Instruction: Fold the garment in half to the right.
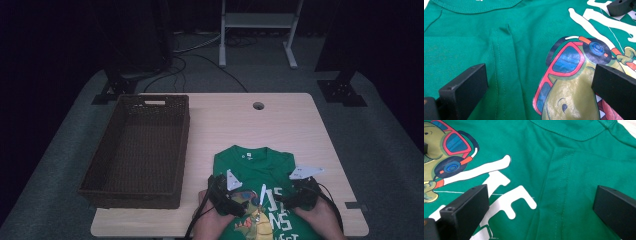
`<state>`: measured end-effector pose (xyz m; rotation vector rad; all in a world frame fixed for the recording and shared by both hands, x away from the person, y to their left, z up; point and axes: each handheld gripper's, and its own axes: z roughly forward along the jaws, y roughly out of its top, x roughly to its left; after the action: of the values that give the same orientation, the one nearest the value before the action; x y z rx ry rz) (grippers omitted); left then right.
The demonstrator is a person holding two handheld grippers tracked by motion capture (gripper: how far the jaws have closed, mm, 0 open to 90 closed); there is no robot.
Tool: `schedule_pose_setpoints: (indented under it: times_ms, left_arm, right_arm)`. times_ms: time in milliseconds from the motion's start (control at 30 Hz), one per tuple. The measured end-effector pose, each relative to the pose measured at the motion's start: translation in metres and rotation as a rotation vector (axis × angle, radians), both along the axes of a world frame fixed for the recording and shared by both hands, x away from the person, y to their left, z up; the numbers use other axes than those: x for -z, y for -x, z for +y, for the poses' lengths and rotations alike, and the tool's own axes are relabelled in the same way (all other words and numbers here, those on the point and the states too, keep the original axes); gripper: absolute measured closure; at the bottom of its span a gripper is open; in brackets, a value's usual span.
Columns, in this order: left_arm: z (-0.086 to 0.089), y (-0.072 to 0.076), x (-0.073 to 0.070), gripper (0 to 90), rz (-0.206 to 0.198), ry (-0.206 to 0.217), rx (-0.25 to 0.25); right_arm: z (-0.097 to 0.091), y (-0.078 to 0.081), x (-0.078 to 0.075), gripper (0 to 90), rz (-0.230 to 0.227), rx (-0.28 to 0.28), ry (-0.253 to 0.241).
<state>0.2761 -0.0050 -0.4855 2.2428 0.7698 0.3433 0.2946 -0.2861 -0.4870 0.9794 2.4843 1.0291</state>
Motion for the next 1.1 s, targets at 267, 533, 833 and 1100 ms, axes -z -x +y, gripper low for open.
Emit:
schedule_pose_setpoints:
  times_ms: [267, 533, 833, 1100]
  left_arm:
    - [-0.003, 0.017, 0.000, 0.0, 0.001, 0.003, 0.008]
    - [-0.006, 0.036, 0.000, 0.0, 0.004, 0.001, 0.015]
    - [-0.009, 0.050, 0.000, 0.0, 0.006, 0.003, 0.035]
    - [-0.006, 0.048, -0.006, 0.0, -0.017, 0.009, 0.044]
  right_arm:
    - [-0.004, 0.017, 0.000, 0.0, 0.005, -0.002, 0.003]
    - [-0.006, 0.035, 0.000, 0.0, 0.007, -0.006, 0.005]
    - [-0.013, 0.052, 0.000, 0.0, 0.007, -0.011, 0.006]
    - [-0.013, 0.052, 0.000, 0.0, 0.008, -0.014, 0.009]
